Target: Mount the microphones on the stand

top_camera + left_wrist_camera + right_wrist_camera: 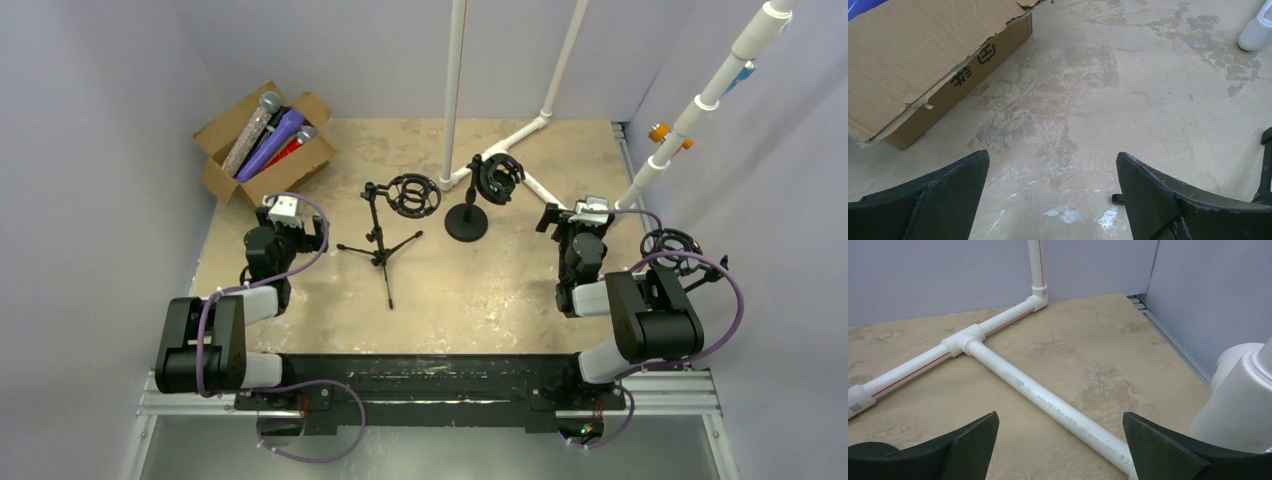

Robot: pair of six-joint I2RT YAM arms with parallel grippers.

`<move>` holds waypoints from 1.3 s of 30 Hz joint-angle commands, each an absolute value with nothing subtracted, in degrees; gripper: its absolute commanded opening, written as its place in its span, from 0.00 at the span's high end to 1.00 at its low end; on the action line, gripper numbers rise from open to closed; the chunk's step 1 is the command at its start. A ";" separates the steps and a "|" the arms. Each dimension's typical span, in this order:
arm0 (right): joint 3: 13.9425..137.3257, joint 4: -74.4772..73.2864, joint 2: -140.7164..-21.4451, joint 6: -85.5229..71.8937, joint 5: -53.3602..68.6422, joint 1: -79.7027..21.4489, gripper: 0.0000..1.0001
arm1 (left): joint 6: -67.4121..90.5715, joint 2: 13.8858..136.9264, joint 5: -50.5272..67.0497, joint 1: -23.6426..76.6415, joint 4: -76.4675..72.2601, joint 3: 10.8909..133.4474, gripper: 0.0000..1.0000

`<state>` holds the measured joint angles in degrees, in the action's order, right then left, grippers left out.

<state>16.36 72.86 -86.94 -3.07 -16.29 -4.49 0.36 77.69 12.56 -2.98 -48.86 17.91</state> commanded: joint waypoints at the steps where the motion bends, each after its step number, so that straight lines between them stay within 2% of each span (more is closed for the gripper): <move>1: 17.11 74.13 -86.57 -3.56 -15.08 -4.66 0.01 | 0.26 77.43 12.42 -3.08 -52.52 18.03 0.00; 6: 17.25 73.09 -85.89 -3.16 -16.48 -4.69 0.01 | 0.26 77.47 12.40 -3.08 -52.49 18.08 0.00; 8: 20.24 63.74 -82.39 -3.10 -18.10 -4.96 0.01 | 0.26 77.47 12.48 -3.09 -52.56 18.06 0.00; 11: 30.89 41.47 -77.71 -5.43 -19.68 -5.20 0.01 | 0.42 75.22 16.21 -4.37 -51.21 18.33 0.00; 13: 33.84 36.08 -75.22 -8.10 -19.41 -5.19 0.01 | 1.30 71.01 19.28 -6.07 -42.63 21.59 0.00; 19: 27.35 42.76 -66.41 -16.04 -5.34 -5.19 0.01 | -5.87 62.56 26.79 -6.87 -2.04 38.26 0.00; 24: 28.03 38.77 -70.11 -25.74 6.52 -5.02 0.01 | -6.78 58.17 35.03 -8.04 15.22 46.12 0.00; 26: 30.36 33.37 -72.26 -27.38 7.36 -5.02 0.01 | -6.45 57.07 40.33 -8.09 19.59 48.20 0.00; 31: 30.33 28.76 -71.35 -29.00 4.48 -7.95 0.01 | -1.94 55.03 53.55 -7.48 20.68 50.37 0.00; 39: 32.34 21.30 -68.06 -26.19 -1.27 -14.36 0.01 | -3.55 59.05 49.35 2.08 18.09 52.20 0.00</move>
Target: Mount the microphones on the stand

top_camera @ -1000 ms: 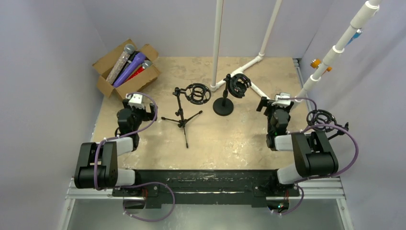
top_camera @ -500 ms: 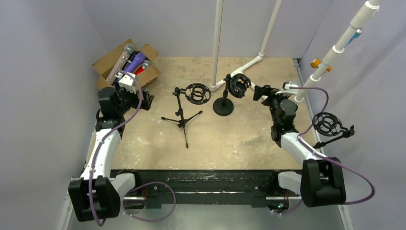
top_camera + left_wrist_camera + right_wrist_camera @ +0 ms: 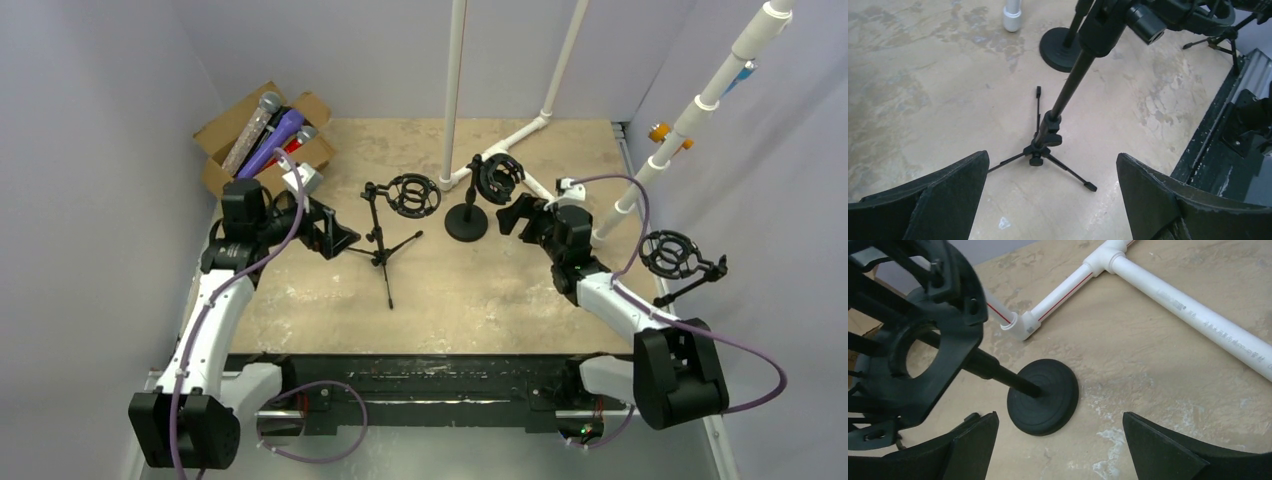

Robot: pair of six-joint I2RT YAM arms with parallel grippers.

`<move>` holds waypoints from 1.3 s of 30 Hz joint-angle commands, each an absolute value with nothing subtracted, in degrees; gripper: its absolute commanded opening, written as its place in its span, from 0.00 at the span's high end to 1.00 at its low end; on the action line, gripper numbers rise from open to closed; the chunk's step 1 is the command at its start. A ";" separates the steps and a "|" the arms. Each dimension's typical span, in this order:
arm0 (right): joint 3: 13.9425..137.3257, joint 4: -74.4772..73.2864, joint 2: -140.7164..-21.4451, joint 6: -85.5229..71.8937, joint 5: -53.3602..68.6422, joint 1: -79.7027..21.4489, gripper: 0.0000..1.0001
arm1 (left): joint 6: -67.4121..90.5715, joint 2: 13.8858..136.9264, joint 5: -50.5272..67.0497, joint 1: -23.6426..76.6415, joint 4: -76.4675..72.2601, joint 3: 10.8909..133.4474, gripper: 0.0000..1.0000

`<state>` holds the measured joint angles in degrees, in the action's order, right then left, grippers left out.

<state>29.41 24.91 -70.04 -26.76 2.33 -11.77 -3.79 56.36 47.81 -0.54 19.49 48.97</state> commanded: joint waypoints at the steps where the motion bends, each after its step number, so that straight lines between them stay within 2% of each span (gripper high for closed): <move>1: 32.73 20.10 -68.03 -26.15 -3.28 -15.43 0.01 | -2.45 60.10 49.83 2.30 16.76 52.33 0.00; 13: 36.38 12.21 -75.27 -26.23 -21.62 -33.14 0.01 | -0.44 69.02 53.61 6.59 8.75 56.82 0.00; 21: 33.04 9.28 -70.21 -29.94 -26.99 -39.42 0.01 | -0.45 73.46 48.00 9.40 3.81 59.35 0.01; 24: 31.69 8.53 -68.66 -30.22 -29.95 -42.70 0.01 | -0.44 74.95 48.48 9.57 1.77 60.10 0.19; 30: 31.80 5.42 -67.05 -31.46 -34.59 -46.05 0.01 | -5.91 75.76 48.94 11.68 5.75 62.04 0.74; 32: 33.24 3.11 -66.50 -31.40 -37.16 -47.11 0.01 | -8.00 74.66 47.83 11.69 7.40 61.59 0.86; 37: 39.28 -6.69 -66.73 -32.54 -40.48 -48.84 0.01 | -14.34 70.07 44.03 10.77 14.34 59.66 0.91; 39: 39.67 -4.94 -65.87 -33.24 -41.99 -48.91 0.01 | -14.84 67.50 43.75 8.65 16.21 58.41 0.92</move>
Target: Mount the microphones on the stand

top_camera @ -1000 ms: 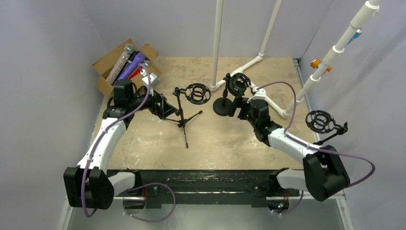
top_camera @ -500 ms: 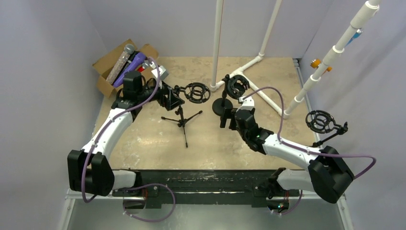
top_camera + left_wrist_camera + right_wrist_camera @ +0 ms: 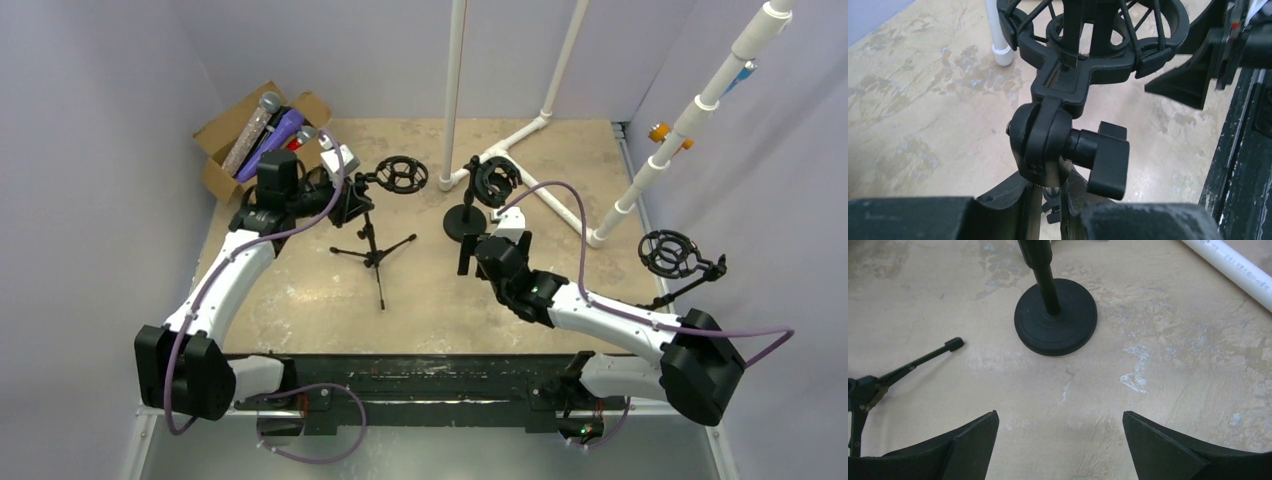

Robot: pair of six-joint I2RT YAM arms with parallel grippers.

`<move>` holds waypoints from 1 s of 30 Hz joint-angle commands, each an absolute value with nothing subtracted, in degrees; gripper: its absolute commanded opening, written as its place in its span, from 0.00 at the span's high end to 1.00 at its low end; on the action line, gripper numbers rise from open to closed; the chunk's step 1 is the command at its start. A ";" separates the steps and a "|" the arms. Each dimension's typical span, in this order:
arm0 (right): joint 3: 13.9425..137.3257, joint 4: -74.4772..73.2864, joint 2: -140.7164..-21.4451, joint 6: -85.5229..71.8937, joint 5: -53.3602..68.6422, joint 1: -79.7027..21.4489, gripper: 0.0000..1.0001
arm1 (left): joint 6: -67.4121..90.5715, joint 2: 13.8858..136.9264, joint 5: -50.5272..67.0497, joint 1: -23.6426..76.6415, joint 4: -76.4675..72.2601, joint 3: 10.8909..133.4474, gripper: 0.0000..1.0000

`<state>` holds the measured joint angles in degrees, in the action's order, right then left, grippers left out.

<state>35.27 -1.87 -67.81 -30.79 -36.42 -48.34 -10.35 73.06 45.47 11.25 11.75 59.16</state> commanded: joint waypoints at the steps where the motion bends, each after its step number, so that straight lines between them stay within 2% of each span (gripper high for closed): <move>1: 39.57 -4.43 -65.75 -36.25 -44.54 -48.87 0.01 | -15.08 66.18 43.65 7.18 17.03 57.85 0.93; 8: 37.83 -0.72 -66.72 -29.37 -32.14 -48.69 0.01 | -22.94 57.64 42.31 -6.86 28.04 57.38 0.97; 12: 37.33 2.29 -65.99 -28.28 -34.02 -48.72 0.01 | -30.52 55.73 41.49 -13.81 35.72 57.85 0.99; 17: 46.37 -8.05 -70.92 -28.48 -41.58 -48.97 0.01 | -36.75 55.64 38.43 -23.46 39.80 58.03 1.00; 21: 52.94 -23.04 -74.30 -38.83 -52.08 -50.00 0.01 | -38.13 58.11 39.18 -31.87 39.91 59.55 1.00; 25: 59.29 -34.82 -77.11 -53.29 -49.94 -49.91 0.01 | -38.76 60.31 40.87 -37.08 40.26 60.20 1.00; 30: 62.65 -39.62 -74.36 -48.79 -48.92 -52.16 0.01 | -37.72 61.68 39.50 -38.34 39.28 59.52 0.98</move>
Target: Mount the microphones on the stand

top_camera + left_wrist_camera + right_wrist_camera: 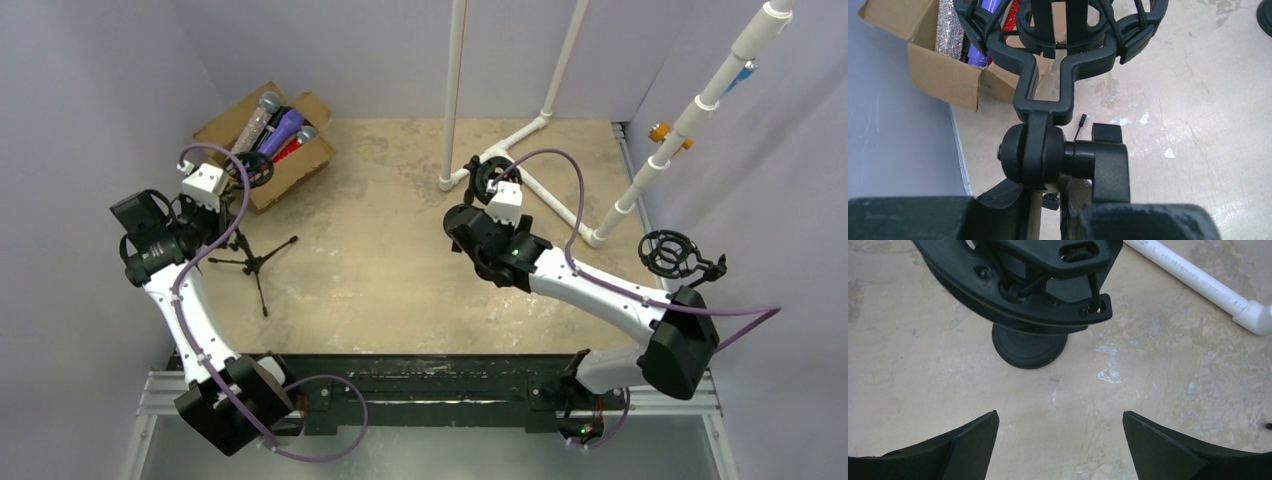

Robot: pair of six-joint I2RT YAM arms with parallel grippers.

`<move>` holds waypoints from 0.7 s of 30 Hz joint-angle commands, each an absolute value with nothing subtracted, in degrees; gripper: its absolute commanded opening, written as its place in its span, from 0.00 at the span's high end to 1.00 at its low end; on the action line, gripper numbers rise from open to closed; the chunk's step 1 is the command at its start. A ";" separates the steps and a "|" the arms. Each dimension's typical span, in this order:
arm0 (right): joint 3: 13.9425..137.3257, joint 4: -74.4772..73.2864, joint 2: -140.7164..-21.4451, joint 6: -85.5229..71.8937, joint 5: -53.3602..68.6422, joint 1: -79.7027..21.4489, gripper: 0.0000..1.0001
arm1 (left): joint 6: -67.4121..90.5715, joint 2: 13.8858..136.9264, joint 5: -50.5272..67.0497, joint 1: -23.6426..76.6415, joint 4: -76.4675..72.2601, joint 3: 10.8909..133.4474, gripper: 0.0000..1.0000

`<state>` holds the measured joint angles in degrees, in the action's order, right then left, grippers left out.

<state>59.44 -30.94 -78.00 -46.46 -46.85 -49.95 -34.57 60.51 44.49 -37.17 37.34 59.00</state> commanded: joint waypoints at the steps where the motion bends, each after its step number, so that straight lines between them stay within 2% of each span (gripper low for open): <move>1: 63.22 -41.06 -72.69 -48.55 -50.67 -52.99 0.01 | -37.28 61.77 38.98 -38.39 38.99 59.55 0.93; 2: 64.42 -43.49 -71.24 -49.29 -52.45 -53.79 0.01 | -36.89 61.82 38.65 -38.57 39.14 59.71 0.85; 3: 66.19 -47.72 -70.38 -50.83 -54.14 -54.37 0.01 | -36.60 61.68 38.67 -38.69 39.64 59.97 0.69; 7: 74.56 -65.93 -69.87 -57.21 -58.33 -55.27 0.01 | -34.47 59.54 39.21 -38.79 40.35 59.99 0.20; 9: 77.86 -71.74 -69.79 -58.35 -59.58 -55.37 0.01 | -33.44 58.27 40.34 -38.76 40.68 59.84 0.05; 11: 80.81 -77.22 -70.23 -60.07 -61.20 -55.37 0.01 | -32.30 57.61 41.37 -38.76 41.82 60.20 0.00; 17: 84.50 -78.62 -66.57 -57.22 -60.63 -54.06 0.01 | -30.90 58.97 41.89 -38.80 48.60 64.26 0.00; 21: 87.28 -70.33 -70.71 -51.12 -57.29 -54.29 0.01 | -30.13 59.07 44.60 -38.85 51.98 66.79 0.00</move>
